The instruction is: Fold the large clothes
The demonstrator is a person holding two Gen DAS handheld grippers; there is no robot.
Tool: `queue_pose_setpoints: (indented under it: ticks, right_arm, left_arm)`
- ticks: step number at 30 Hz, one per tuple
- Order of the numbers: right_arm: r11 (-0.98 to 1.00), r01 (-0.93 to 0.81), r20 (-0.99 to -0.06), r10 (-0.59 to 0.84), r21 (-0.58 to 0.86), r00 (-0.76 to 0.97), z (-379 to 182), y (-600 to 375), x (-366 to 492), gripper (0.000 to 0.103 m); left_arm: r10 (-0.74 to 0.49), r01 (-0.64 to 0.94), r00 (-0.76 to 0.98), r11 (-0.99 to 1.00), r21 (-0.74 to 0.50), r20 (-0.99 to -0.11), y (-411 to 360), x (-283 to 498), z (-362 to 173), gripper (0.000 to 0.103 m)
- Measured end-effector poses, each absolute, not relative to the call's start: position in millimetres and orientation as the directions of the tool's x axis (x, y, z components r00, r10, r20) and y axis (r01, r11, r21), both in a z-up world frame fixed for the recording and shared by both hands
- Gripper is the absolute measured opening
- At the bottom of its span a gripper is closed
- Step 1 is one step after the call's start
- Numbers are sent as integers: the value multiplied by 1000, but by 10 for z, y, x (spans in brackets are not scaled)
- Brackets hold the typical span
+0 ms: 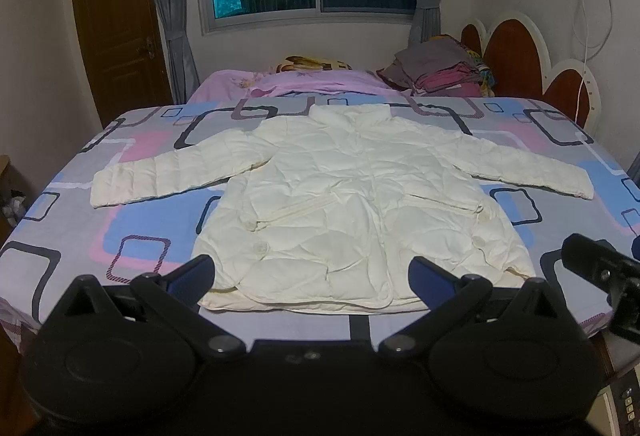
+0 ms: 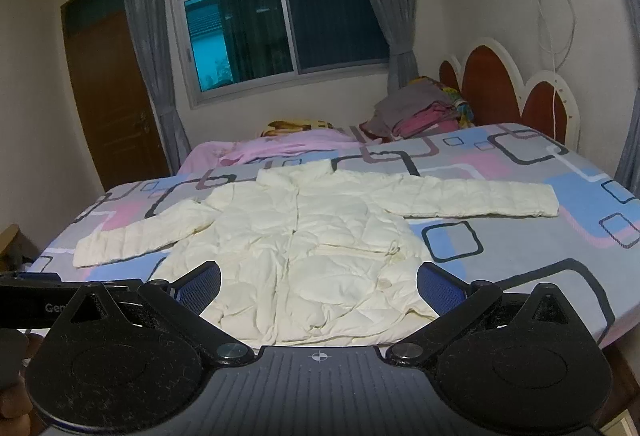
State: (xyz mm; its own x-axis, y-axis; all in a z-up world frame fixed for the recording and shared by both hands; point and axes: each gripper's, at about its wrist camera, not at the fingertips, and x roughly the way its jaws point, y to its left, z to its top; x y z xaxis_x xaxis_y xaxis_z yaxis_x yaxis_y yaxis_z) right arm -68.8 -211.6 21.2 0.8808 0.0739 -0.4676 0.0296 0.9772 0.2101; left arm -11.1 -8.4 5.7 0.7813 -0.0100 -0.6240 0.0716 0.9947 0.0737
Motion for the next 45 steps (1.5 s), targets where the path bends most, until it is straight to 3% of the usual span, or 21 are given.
queue_pose_setpoints:
  ticks: [45]
  right_arm:
    - [973, 34, -446, 73, 228, 892, 236, -2093, -618, 103]
  left_arm:
    - [-17, 65, 781, 996, 54, -625, -32, -43, 84, 103]
